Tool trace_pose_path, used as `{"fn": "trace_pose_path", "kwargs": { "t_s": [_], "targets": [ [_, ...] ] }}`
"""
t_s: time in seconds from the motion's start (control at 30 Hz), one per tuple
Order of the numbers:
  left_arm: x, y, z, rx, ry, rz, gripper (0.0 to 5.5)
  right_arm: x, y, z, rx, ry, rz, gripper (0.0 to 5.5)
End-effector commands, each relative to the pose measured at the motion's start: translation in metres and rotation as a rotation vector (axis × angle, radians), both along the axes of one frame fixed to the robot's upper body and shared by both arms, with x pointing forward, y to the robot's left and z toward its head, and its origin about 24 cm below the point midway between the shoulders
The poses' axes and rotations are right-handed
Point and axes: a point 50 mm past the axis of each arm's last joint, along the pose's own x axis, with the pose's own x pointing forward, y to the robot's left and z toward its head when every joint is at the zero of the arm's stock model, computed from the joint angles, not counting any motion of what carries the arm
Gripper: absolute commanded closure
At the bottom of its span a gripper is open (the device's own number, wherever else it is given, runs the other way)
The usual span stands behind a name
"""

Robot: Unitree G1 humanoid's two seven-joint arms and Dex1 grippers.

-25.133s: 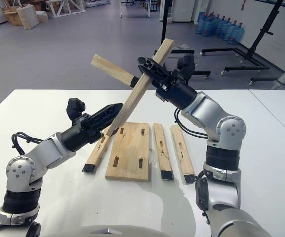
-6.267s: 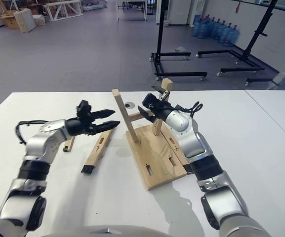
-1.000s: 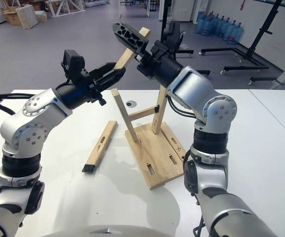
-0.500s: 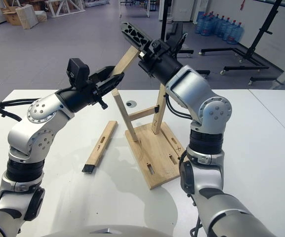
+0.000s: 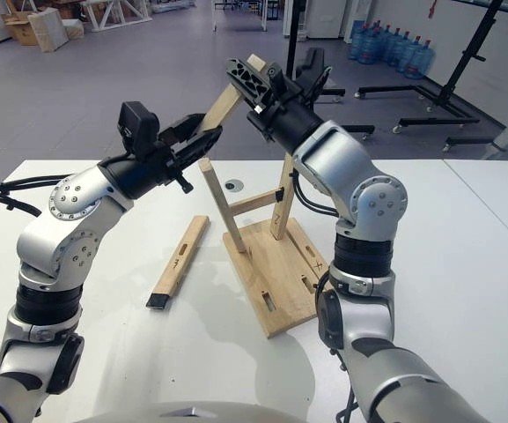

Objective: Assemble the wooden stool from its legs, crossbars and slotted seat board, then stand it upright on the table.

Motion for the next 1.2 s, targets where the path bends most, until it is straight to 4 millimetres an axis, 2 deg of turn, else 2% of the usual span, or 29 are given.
{"fn": "trace_pose_path", "kwargs": {
  "t_s": [0.03, 0.2, 0.23, 0.43, 0.53, 0.7, 0.8, 0.83, 0.87, 0.93, 1.0, 1.07, 1.1, 1.2],
  "targets": [
    [0.001, -0.003, 0.0, 0.022, 0.002, -0.005, 4.23, -0.001, 0.002, -0.001, -0.003, 0.002, 0.022, 5.04],
    [0.002, -0.005, 0.003, 0.024, 0.001, -0.001, 4.23, 0.0, 0.002, -0.002, -0.037, 0.0, 0.006, 5.11],
    [0.003, -0.005, 0.003, 0.013, 0.009, 0.011, 3.87, 0.0, 0.001, -0.002, -0.039, -0.001, 0.002, 5.11],
    [0.001, -0.006, 0.006, -0.035, 0.062, -0.007, 3.16, 0.001, 0.0, -0.004, -0.049, -0.006, -0.007, 5.11],
    [-0.008, -0.002, 0.012, -0.045, 0.066, -0.016, 2.84, 0.005, -0.009, -0.002, -0.067, -0.02, -0.049, 5.11],
    [-0.022, 0.031, 0.057, -0.203, 0.011, 0.02, 2.83, 0.011, -0.07, 0.019, -0.136, -0.111, -0.22, 5.11],
    [-0.007, 0.073, 0.062, -0.323, 0.038, 0.204, 2.83, -0.009, -0.116, 0.019, -0.289, -0.171, -0.314, 5.11],
    [-0.004, 0.084, 0.059, -0.373, 0.062, 0.251, 2.83, -0.017, -0.128, 0.015, -0.327, -0.177, -0.319, 5.11],
    [-0.003, 0.096, 0.054, -0.425, 0.085, 0.295, 2.83, -0.027, -0.142, 0.002, -0.372, -0.159, -0.327, 5.11],
    [-0.006, 0.116, 0.04, -0.501, 0.127, 0.378, 2.83, -0.047, -0.164, -0.035, -0.441, -0.092, -0.323, 5.11],
    [-0.009, 0.13, 0.021, -0.54, 0.174, 0.447, 2.83, -0.062, -0.174, -0.081, -0.495, -0.021, -0.329, 5.11],
    [-0.009, 0.137, 0.005, -0.554, 0.218, 0.484, 2.83, -0.062, -0.176, -0.115, -0.484, 0.031, -0.375, 5.11],
    [-0.007, 0.139, -0.004, -0.547, 0.243, 0.502, 2.83, -0.056, -0.175, -0.13, -0.47, 0.046, -0.415, 5.11],
    [-0.001, 0.141, -0.02, -0.53, 0.284, 0.523, 2.83, -0.04, -0.167, -0.153, -0.504, 0.002, -0.477, 5.11]
  ]
}}
